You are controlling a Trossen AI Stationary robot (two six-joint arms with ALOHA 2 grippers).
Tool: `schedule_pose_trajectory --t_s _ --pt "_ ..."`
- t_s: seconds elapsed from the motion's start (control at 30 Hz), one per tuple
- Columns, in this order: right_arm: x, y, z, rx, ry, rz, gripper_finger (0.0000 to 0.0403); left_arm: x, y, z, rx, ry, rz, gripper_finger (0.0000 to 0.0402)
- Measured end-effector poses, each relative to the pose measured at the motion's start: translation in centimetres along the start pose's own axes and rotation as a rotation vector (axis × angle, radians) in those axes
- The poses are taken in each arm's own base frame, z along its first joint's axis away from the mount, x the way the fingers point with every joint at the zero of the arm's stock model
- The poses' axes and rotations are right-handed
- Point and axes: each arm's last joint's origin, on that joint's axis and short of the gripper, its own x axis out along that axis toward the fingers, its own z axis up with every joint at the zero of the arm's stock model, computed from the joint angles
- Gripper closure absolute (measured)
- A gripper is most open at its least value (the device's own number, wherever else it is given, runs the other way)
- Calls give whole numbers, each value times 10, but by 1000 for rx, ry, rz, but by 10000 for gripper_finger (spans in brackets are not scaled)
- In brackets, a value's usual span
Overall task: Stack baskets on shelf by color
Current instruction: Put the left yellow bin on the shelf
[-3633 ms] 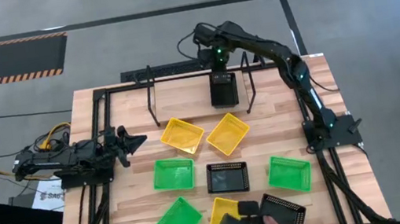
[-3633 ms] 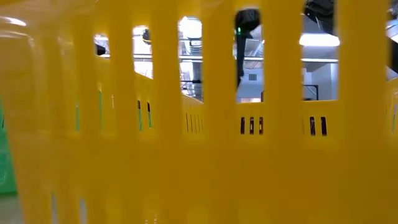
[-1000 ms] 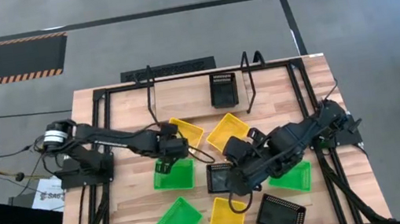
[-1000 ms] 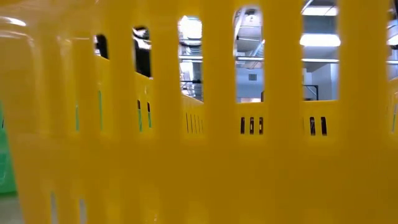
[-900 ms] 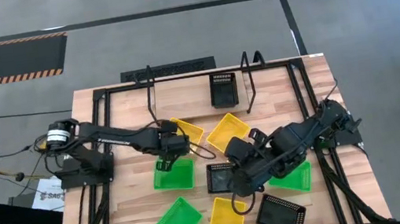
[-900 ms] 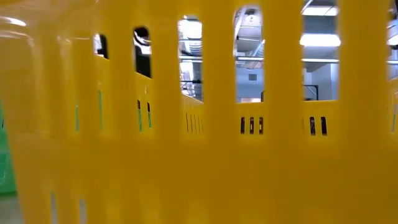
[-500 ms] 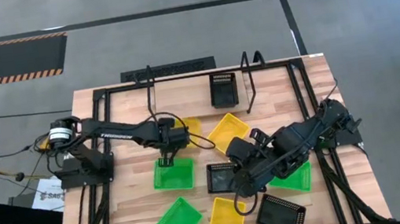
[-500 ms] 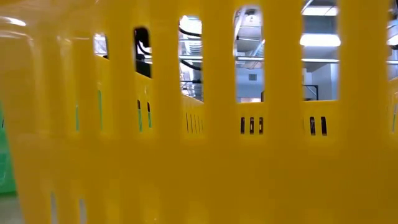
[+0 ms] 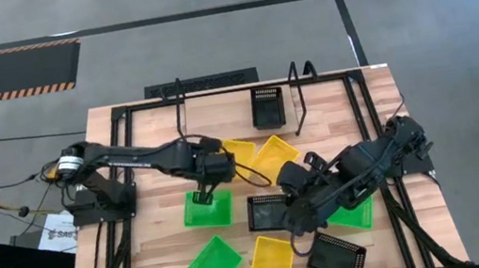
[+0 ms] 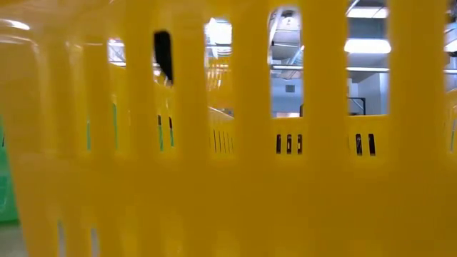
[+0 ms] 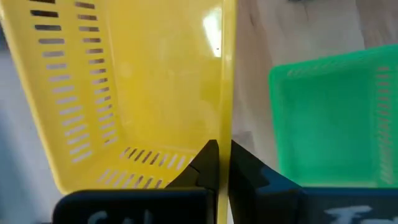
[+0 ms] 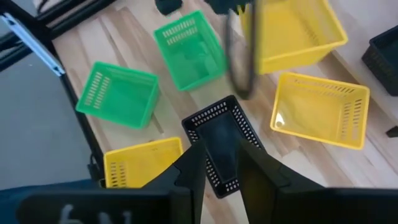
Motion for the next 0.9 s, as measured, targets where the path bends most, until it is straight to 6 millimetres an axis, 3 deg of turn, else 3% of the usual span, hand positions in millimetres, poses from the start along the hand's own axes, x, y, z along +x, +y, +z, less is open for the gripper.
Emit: schedule_pose_trajectory --t_s 0.13,0.3,0.6,0.8,0.9 --pt "-20 -9 0 6 -25 41 305 -28 10 1 126 26 89 401" --pt "-47 -23 -1 16 -74 89 318 -29 27 -7 298 82 84 401" --pt "-84 -42 -6 22 -111 180 332 20 54 -7 478 245 -1 401" --pt "-89 -42 -10 9 -125 186 332 58 66 -5 525 363 -30 401" --pt "-89 -40 -12 0 -121 189 332 64 73 -9 462 385 -28 401"
